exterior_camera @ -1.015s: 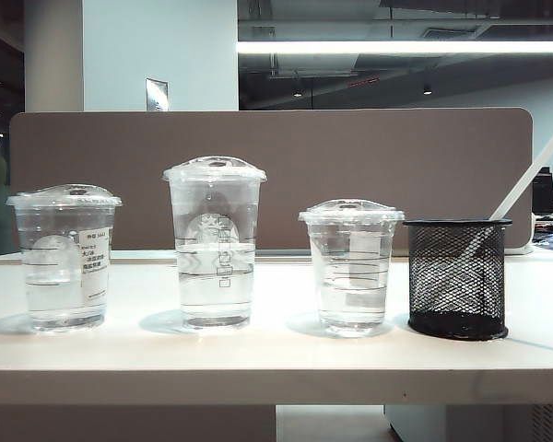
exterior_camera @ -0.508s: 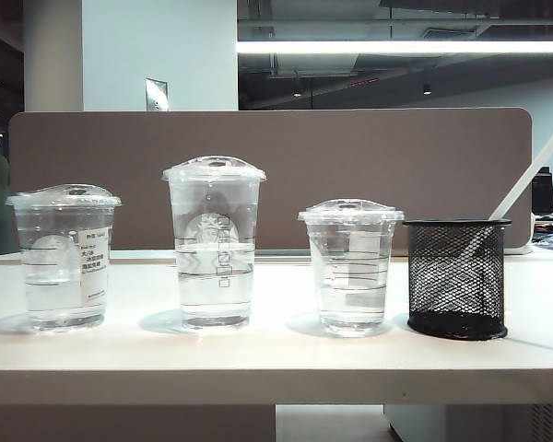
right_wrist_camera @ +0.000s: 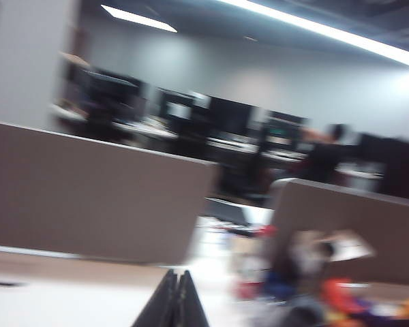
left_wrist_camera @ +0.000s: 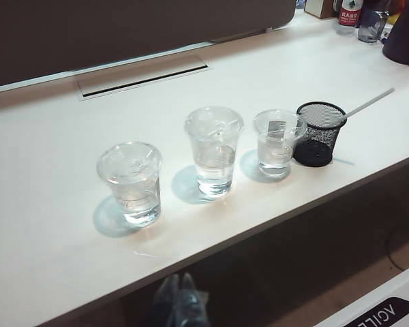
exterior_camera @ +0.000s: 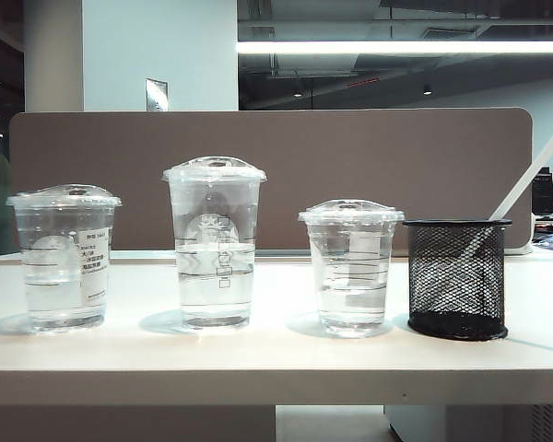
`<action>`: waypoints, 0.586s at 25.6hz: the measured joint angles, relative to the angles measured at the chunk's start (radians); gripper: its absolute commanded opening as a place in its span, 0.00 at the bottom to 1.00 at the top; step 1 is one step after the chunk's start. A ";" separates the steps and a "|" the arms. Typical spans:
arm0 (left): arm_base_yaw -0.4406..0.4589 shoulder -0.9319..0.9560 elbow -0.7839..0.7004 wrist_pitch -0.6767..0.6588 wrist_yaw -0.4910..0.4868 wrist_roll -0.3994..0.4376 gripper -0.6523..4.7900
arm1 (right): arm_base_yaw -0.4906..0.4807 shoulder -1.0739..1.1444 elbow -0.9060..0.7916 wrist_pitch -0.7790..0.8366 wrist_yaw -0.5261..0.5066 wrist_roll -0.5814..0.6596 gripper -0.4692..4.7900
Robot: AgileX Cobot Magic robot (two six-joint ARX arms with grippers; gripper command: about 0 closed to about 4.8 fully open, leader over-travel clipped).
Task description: Pick up the straw and insert it into the small coffee cup.
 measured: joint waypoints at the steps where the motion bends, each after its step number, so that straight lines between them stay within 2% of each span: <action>1: 0.000 0.000 0.000 0.000 -0.003 0.000 0.11 | 0.000 0.080 0.066 0.010 0.040 -0.043 0.07; 5: 0.000 0.000 0.000 0.000 -0.010 0.000 0.11 | 0.000 0.332 0.209 0.152 0.166 -0.111 0.08; 10: 0.000 0.000 -0.005 0.000 -0.010 0.003 0.11 | -0.023 0.548 0.238 0.366 0.171 -0.085 0.08; 12: 0.000 0.000 -0.008 -0.001 -0.010 0.003 0.11 | -0.057 0.637 0.238 0.385 0.151 -0.009 0.08; 15: -0.023 0.000 -0.008 -0.001 -0.011 0.003 0.11 | -0.187 0.805 0.170 0.351 -0.051 0.263 0.08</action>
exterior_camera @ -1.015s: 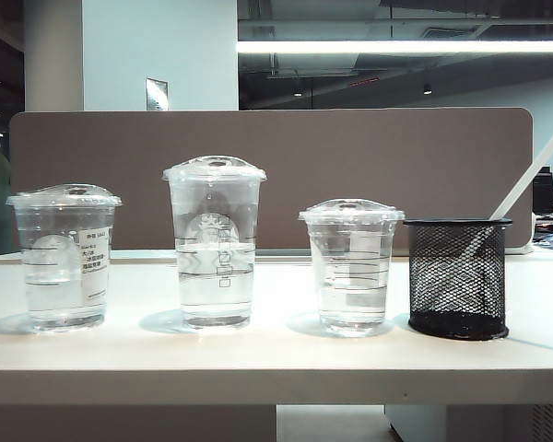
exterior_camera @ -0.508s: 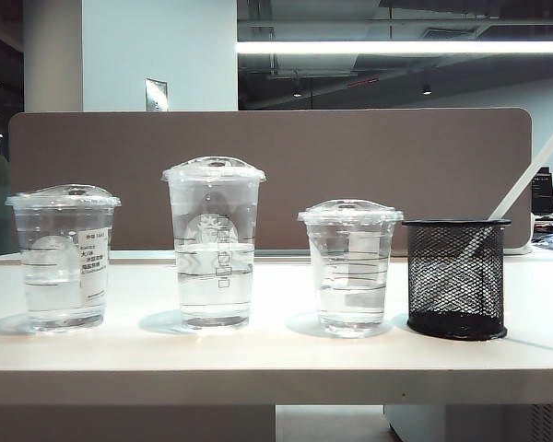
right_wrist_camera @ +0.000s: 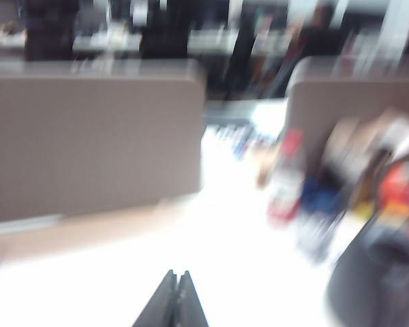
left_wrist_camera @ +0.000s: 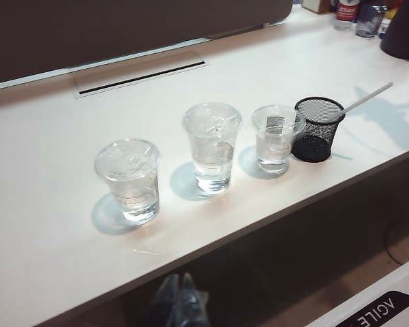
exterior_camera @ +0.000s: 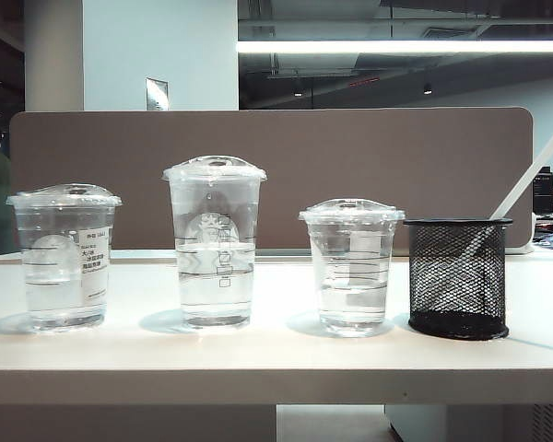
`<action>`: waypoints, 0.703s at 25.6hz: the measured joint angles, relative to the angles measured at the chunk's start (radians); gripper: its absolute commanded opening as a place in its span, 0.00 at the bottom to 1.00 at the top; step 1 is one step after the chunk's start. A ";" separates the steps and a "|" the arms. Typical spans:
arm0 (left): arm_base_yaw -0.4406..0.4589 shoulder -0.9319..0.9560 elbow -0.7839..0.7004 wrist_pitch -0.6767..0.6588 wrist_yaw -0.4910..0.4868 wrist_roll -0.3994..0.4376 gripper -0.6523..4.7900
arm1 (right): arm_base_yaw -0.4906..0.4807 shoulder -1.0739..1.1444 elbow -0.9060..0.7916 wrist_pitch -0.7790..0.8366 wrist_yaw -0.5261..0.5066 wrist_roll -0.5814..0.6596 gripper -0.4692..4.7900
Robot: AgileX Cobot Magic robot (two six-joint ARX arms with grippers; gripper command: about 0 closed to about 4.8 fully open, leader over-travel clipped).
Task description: Pick up the straw and insert it into the small coffee cup.
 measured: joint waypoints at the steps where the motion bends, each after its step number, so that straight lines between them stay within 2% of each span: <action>1: -0.002 0.000 0.000 0.000 0.000 0.000 0.11 | -0.023 0.025 -0.027 -0.001 -0.043 0.053 0.08; 6: -0.006 0.000 -0.002 0.000 0.000 0.000 0.11 | -0.061 0.080 -0.212 0.066 -0.093 0.134 0.08; 10: -0.013 0.000 -0.019 -0.001 0.000 0.000 0.11 | -0.066 0.080 -0.447 0.244 -0.096 0.237 0.08; 15: -0.013 0.001 -0.042 -0.001 0.000 -0.005 0.11 | -0.057 0.080 -0.686 0.405 -0.119 0.447 0.08; 18: -0.018 0.000 -0.044 -0.002 0.000 -0.005 0.11 | -0.020 0.027 -0.868 0.550 -0.119 0.507 0.08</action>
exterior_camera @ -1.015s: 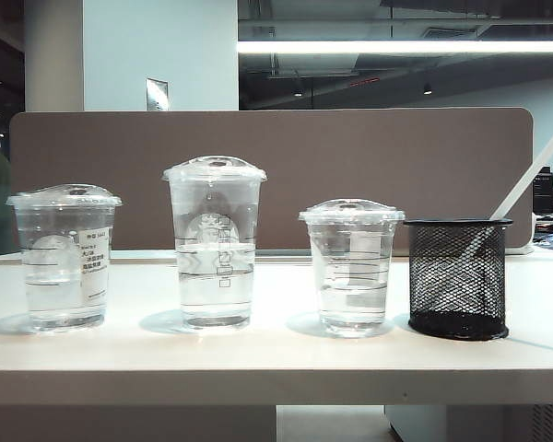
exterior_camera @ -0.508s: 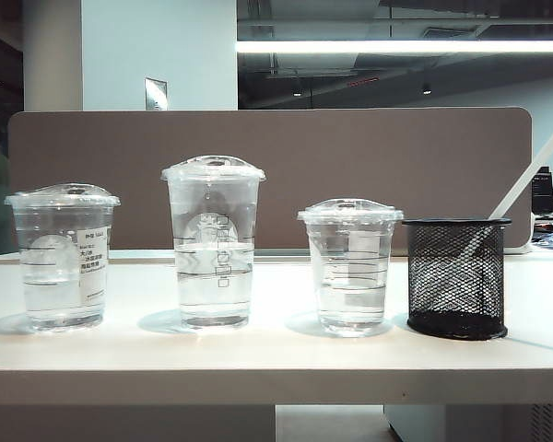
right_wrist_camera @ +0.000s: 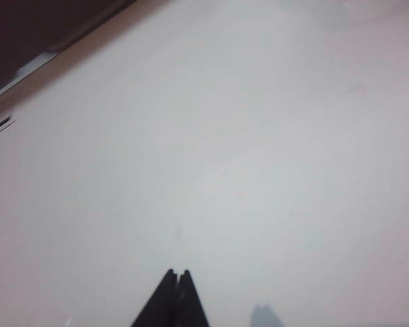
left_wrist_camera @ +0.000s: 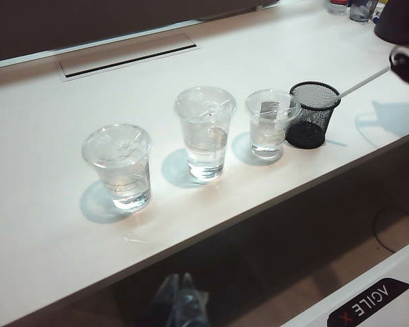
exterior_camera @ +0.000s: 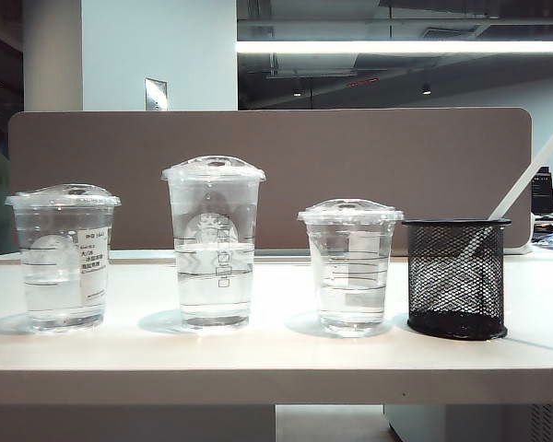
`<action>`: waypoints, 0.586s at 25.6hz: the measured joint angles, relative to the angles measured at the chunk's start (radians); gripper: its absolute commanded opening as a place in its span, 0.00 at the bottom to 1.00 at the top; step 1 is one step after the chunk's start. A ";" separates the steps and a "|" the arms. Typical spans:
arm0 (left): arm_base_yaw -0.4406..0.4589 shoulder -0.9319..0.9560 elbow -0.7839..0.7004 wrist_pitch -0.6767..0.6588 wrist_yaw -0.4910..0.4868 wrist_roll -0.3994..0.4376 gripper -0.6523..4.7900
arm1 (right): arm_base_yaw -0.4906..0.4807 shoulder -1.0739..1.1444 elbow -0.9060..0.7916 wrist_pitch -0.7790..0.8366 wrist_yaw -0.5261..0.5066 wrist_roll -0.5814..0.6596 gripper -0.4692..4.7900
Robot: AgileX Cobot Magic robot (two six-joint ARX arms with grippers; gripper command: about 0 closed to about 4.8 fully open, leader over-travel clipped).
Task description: Pick up the straw and insert it into the small coffee cup.
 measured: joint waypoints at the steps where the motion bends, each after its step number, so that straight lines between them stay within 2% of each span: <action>1: 0.000 0.000 0.000 0.000 0.000 0.000 0.11 | 0.013 -0.018 -0.035 0.029 0.000 0.002 0.08; 4: 0.000 0.000 0.000 0.000 0.000 0.000 0.11 | 0.075 -0.117 -0.152 0.134 0.002 0.004 0.08; 6: 0.000 0.000 0.000 0.000 0.000 0.000 0.11 | 0.199 -0.240 -0.266 0.186 0.074 -0.032 0.08; 9: 0.000 0.000 0.000 0.000 0.000 0.000 0.11 | 0.304 -0.328 -0.263 0.120 0.151 -0.069 0.08; 15: -0.001 -0.001 0.000 0.000 0.001 0.000 0.11 | 0.465 -0.348 -0.263 0.105 0.184 -0.120 0.08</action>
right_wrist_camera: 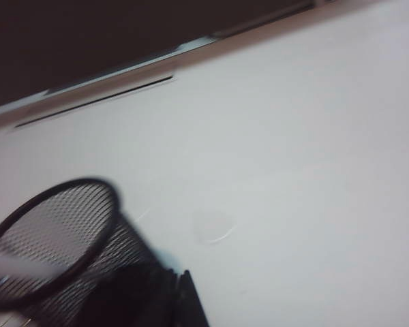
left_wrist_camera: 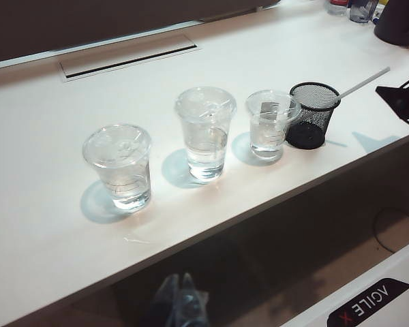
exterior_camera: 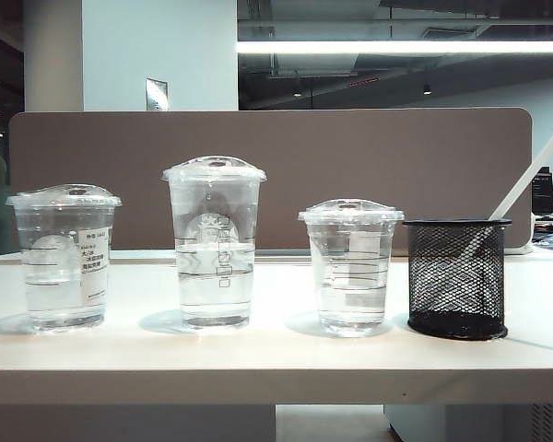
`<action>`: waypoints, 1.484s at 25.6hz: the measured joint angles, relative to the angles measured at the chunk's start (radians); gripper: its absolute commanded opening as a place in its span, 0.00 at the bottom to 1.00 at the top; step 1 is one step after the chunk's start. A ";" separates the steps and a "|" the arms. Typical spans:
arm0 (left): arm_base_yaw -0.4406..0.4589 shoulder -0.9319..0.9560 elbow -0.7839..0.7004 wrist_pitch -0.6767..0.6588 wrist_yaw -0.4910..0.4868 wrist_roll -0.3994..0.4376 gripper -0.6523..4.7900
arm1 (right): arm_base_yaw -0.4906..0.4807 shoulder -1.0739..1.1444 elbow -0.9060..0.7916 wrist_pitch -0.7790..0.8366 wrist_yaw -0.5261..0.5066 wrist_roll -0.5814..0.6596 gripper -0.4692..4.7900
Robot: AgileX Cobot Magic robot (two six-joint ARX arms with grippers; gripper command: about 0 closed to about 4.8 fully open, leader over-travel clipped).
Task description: Pick up the straw and insert it into the small coffee cup.
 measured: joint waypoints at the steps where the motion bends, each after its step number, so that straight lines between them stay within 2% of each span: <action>1: 0.000 0.000 0.000 0.000 0.000 0.000 0.11 | 0.020 0.003 0.000 -0.002 0.002 -0.001 0.11; 5: 0.000 0.000 0.000 0.000 0.016 0.000 0.11 | 0.080 0.003 0.000 -0.016 0.028 -0.005 0.26; 10: 0.000 0.000 0.000 0.000 0.027 0.000 0.11 | 0.127 0.003 0.000 -0.016 0.013 -0.004 0.37; 13: 0.000 0.000 0.000 0.000 0.027 0.000 0.11 | 0.143 0.003 0.000 -0.016 -0.006 -0.005 0.50; 21: 0.000 0.000 0.000 0.000 0.027 0.000 0.11 | 0.156 0.003 0.000 0.075 -0.008 -0.005 0.50; 38: 0.000 0.000 0.000 0.000 0.027 0.000 0.11 | 0.156 0.003 0.000 0.145 -0.008 -0.005 0.49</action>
